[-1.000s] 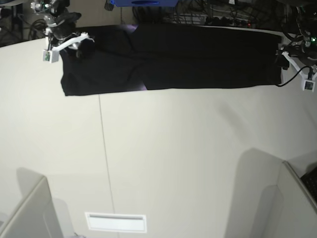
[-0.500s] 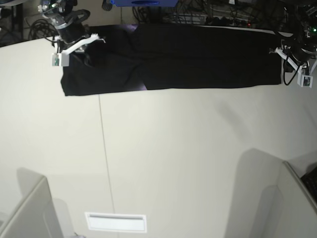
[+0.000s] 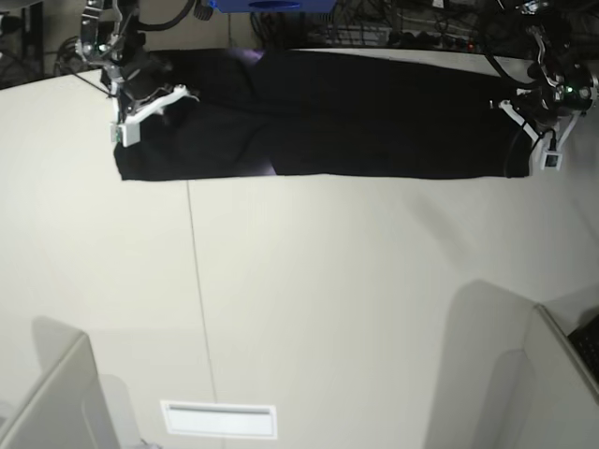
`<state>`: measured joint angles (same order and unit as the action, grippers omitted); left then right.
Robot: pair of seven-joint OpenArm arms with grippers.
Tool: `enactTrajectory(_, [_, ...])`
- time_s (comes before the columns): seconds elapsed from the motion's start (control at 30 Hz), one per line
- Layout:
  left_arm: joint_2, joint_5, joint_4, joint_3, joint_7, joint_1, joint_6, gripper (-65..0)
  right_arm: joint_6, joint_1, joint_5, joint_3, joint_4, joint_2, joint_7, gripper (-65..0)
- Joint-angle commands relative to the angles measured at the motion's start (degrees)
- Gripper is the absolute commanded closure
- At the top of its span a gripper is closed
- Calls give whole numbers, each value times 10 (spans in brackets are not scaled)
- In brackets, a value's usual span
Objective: Fold the T-shirt properly
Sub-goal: 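Lower the folded edge onto the shirt and open both grippers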
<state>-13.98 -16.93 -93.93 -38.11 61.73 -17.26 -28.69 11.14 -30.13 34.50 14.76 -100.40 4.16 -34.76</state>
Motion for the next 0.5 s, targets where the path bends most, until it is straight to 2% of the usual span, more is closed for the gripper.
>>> enactTrajectory(0.0, [1, 8, 3, 1, 4, 9, 2, 0, -6, 15, -7, 2, 8, 11, 7, 0])
enactTrajectory(0.13, [8, 9, 11, 3, 7, 56, 2, 0, -7, 79, -7, 2, 61, 19, 7, 0])
enactTrajectory(0.23, [8, 9, 11, 32, 9, 83, 6, 0, -7, 127, -7, 2, 95, 34, 7, 0])
enactTrajectory(0.33, [9, 8, 11, 53, 9, 100, 49, 0, -8, 168, -7, 2, 122, 38, 4, 0])
enactTrajectory(0.47, [9, 3, -14, 52, 9, 104, 55, 0, -8, 182, -7, 2, 116, 39, 6, 0])
